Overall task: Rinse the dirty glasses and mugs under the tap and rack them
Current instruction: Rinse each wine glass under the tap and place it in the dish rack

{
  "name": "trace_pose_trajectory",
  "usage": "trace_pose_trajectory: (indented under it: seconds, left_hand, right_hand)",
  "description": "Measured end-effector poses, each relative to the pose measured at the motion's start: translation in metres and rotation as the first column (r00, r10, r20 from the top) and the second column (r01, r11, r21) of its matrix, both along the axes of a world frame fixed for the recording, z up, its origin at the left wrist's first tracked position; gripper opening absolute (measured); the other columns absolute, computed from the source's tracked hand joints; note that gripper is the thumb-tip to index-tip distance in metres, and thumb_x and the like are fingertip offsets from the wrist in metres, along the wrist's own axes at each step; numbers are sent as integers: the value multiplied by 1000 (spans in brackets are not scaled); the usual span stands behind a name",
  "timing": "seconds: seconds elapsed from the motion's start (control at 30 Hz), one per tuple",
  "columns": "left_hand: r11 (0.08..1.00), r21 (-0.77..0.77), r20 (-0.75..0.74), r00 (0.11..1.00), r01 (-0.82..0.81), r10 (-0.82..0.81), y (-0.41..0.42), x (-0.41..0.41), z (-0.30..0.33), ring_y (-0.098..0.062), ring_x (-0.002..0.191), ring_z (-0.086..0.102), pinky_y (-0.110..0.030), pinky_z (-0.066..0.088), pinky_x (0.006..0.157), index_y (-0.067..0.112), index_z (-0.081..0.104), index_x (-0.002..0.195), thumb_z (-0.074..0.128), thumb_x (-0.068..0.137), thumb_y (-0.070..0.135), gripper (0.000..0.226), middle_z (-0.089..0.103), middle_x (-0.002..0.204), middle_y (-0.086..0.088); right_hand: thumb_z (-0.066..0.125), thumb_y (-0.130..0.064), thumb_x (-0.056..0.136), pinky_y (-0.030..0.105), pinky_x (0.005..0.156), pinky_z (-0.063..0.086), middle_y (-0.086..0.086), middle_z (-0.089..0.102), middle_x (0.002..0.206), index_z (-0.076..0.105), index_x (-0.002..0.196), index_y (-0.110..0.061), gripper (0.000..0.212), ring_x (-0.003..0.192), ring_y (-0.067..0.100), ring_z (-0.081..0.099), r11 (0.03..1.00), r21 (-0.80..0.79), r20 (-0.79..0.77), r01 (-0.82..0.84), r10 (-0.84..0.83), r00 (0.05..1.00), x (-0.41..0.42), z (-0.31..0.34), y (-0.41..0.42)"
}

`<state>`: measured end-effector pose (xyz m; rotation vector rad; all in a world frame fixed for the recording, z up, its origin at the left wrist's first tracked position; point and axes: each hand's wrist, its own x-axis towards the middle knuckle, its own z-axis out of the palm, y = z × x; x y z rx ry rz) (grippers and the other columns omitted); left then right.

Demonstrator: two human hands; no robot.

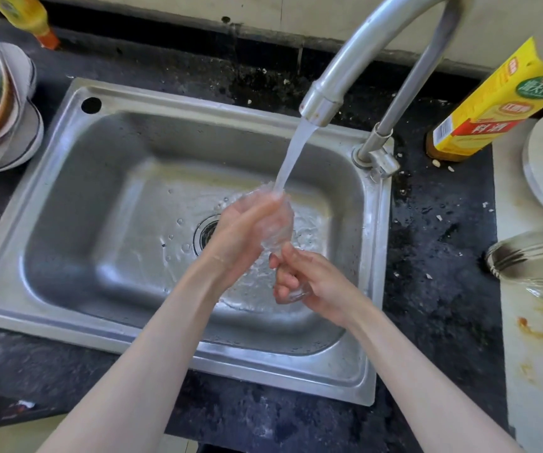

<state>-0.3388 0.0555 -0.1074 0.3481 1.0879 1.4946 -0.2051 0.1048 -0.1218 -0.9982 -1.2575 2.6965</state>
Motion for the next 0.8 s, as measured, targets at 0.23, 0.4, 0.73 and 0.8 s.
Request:
trace_pose_trajectory:
  seconds: [0.23,0.4,0.73,0.8]
  left_hand:
    - [971,-182,-407,911,-155,69,-7,5,3,-13,82,65,-27,49,67,22,51,115,78,63,31,59,65,103,-1]
    - [992,-61,-596,801,-114,56,-15,12,5,-8,104,59,-23,49,87,30,47,112,77,58,36,62,60,111,4]
    - [993,-111,-770,627,49,-117,-31,11,-2,-3,114,51,-24,41,99,21,41,125,70,63,45,73,52,121,12]
    - [992,-127,-785,610,10,-107,-31,10,0,-1,108,52,-20,42,94,23,44,122,72,62,45,70,53,115,16]
  right_hand:
    - [58,-14,90,16,69,49,4,63,78,60,96,-13,6,67,5,63,858,508,71,-79,50,996,-10,-1,4]
    - [70,-4,79,23,83,51,-11,66,92,54,96,-24,32,86,4,65,829,545,2,123,-148,989,-11,-10,-1]
    - [72,4,75,16,81,49,-15,66,96,56,101,-29,45,90,-3,64,788,601,3,136,-173,985,-6,-16,2]
    - [74,-1,75,18,85,49,-14,66,101,58,107,-26,43,93,-2,64,777,618,16,123,-169,986,-8,-16,3]
